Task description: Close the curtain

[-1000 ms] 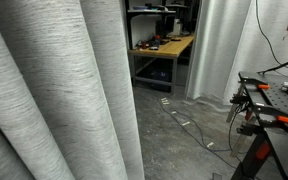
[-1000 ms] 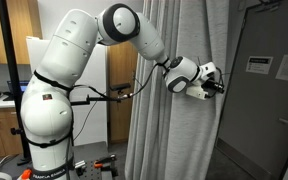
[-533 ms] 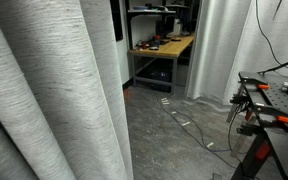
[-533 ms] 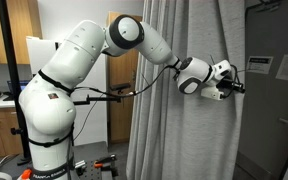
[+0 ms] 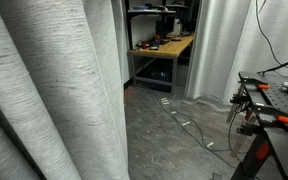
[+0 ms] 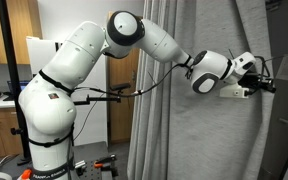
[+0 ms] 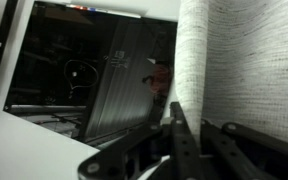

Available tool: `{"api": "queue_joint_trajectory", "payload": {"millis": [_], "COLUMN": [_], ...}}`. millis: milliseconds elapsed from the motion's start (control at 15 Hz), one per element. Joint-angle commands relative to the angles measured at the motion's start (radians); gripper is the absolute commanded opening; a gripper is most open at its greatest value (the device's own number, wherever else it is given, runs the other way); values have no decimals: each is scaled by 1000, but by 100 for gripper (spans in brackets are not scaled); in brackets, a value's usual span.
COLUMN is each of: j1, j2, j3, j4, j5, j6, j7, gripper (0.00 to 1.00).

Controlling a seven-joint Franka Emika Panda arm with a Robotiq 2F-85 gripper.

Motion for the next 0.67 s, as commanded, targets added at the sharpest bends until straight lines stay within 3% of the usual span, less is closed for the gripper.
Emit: {"api": "queue_joint_trajectory", "payload": {"millis": [0,600], "j1": [13,57], "j2": [211,585], "j3": [-191,-607], "j4": [102,159], "j5": [99,160], "j6": [-77,-235], "j7": [35,326], "gripper": [0,0]}}
